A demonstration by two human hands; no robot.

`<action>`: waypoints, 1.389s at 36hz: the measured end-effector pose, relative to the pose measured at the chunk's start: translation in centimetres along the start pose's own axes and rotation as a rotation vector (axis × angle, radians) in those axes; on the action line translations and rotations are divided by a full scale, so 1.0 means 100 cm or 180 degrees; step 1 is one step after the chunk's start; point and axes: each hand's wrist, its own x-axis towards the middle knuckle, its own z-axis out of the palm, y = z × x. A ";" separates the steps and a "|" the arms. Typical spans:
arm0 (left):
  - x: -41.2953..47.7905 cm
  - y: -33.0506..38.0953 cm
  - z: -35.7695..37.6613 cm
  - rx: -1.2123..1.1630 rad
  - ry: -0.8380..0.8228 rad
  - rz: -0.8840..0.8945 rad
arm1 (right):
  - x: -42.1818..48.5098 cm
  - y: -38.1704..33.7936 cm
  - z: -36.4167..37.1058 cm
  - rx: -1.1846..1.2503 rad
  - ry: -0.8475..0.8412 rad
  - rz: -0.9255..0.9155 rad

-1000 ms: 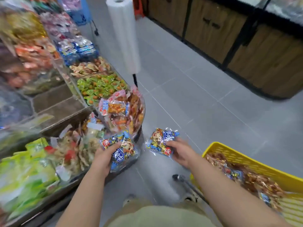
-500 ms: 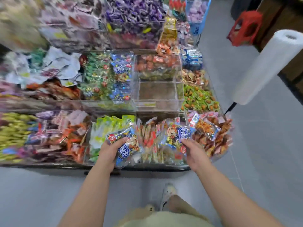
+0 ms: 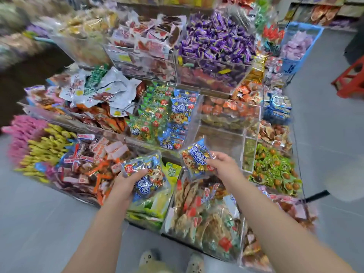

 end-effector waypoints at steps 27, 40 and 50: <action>0.159 0.176 0.017 0.0799 -0.1304 0.0139 | 0.184 -0.123 0.111 -0.3599 0.0378 -0.0910; 0.183 0.186 0.013 0.0859 -0.1689 0.0004 | 0.166 -0.066 0.148 -0.4991 0.0771 -0.1812; 0.182 0.185 0.020 0.0914 -0.1789 0.0039 | 0.197 -0.062 0.167 -0.4702 0.0892 -0.0784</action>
